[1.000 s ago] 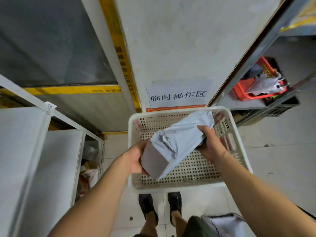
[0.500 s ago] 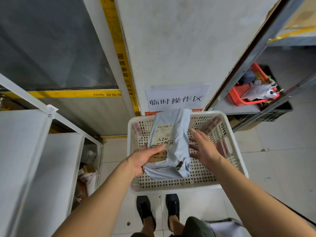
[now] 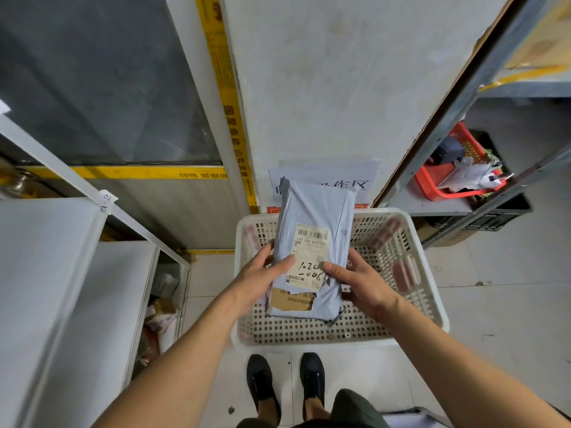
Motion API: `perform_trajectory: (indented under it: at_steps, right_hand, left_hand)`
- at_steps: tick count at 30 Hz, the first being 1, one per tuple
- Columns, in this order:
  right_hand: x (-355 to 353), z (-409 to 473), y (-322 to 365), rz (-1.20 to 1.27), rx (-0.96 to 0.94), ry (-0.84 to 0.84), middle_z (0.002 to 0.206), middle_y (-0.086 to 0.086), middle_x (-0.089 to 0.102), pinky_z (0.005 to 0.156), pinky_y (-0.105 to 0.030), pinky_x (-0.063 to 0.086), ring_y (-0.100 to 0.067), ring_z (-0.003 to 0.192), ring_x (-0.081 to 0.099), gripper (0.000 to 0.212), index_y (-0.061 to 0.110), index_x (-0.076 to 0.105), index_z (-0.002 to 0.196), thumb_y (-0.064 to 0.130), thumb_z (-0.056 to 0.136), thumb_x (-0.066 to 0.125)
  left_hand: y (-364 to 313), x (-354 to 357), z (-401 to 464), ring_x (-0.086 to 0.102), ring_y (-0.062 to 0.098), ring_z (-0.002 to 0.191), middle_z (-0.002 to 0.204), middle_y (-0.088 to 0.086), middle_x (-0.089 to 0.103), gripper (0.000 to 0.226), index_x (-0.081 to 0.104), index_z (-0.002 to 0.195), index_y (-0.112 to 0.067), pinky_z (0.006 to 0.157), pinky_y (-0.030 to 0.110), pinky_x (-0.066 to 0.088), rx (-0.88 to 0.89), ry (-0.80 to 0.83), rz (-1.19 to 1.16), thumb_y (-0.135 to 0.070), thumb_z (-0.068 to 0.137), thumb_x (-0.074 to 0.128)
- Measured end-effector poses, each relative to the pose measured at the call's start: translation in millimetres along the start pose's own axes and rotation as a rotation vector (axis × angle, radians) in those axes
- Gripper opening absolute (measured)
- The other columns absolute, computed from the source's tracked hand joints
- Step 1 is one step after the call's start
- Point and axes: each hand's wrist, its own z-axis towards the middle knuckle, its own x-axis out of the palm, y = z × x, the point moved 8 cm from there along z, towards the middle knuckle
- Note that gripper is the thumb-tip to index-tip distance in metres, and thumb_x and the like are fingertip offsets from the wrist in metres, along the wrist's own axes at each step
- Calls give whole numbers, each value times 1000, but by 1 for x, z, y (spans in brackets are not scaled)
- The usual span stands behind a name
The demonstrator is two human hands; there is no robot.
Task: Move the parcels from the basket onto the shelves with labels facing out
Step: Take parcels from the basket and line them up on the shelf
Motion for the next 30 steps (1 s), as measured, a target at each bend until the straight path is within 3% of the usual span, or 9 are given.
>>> perform_trajectory:
  at_steps: [3, 5, 10, 15, 18, 21, 23, 26, 30]
  right_hand:
    - [11, -4, 12, -12, -31, 42, 129, -14, 74, 95, -52, 57, -39, 118, 71, 56, 28, 56, 144, 13, 94, 76]
    - [18, -5, 22, -23, -48, 65, 130, -14, 73, 95, -51, 58, -39, 118, 71, 54, 28, 56, 144, 14, 96, 74]
    - [45, -7, 49, -77, -89, 118, 130, -10, 74, 99, -46, 58, -35, 119, 71, 43, 21, 59, 142, 17, 100, 69]
    - [101, -12, 86, -209, -161, 240, 125, -4, 77, 100, -41, 59, -26, 114, 74, 36, 21, 59, 140, 20, 104, 65]
    - [142, -16, 102, -276, -201, 333, 123, -3, 78, 95, -35, 62, -24, 112, 75, 34, 21, 59, 139, 21, 105, 64]
    - [186, -25, 111, -327, -247, 427, 126, -1, 76, 100, -41, 60, -24, 115, 74, 38, 22, 59, 142, 23, 104, 65]
    - [218, -32, 116, -357, -279, 489, 131, 2, 75, 103, -45, 58, -22, 118, 73, 40, 25, 57, 144, 24, 104, 64]
    - [270, -46, 123, -395, -311, 588, 132, 3, 74, 98, -38, 61, -17, 117, 73, 40, 27, 56, 145, 23, 105, 63]
    - [330, -60, 125, -370, -271, 660, 121, -1, 78, 74, -21, 62, -13, 100, 78, 31, 20, 61, 133, 6, 105, 58]
  left_hand:
    - [-12, -8, -9, 74, 19, 114, 130, -9, 73, 70, 54, 137, -55, 101, 53, 58, 20, -16, -14, -52, 77, 89]
    - [-16, -14, -17, 74, 19, 113, 132, -9, 72, 71, 52, 142, -54, 97, 51, 60, 46, -45, -21, -43, 82, 87]
    - [-33, -33, -47, 76, 13, 104, 135, -8, 70, 63, 51, 144, -49, 75, 34, 64, 113, -160, -62, -33, 90, 81]
    - [-46, -66, -92, 75, 12, 109, 127, -13, 74, 73, 51, 148, -47, 88, 41, 63, 199, -337, -101, -39, 83, 84]
    - [-49, -88, -128, 75, 11, 109, 126, -12, 75, 67, 51, 145, -46, 84, 34, 63, 236, -447, -119, -35, 88, 83]
    - [-51, -109, -173, 75, 0, 99, 113, -28, 75, 58, 51, 133, -55, 78, 23, 61, 294, -569, -131, -31, 90, 82]
    - [-54, -121, -204, 74, -3, 99, 110, -37, 72, 58, 53, 132, -57, 83, 25, 62, 327, -639, -133, -33, 90, 83]
    - [-59, -140, -246, 70, 18, 121, 140, -12, 67, 75, 50, 149, -49, 103, 50, 57, 389, -705, -116, -39, 85, 88]
    - [-64, -170, -304, 71, 18, 120, 139, -10, 68, 64, 51, 150, -43, 97, 44, 61, 479, -821, -85, -24, 96, 78]
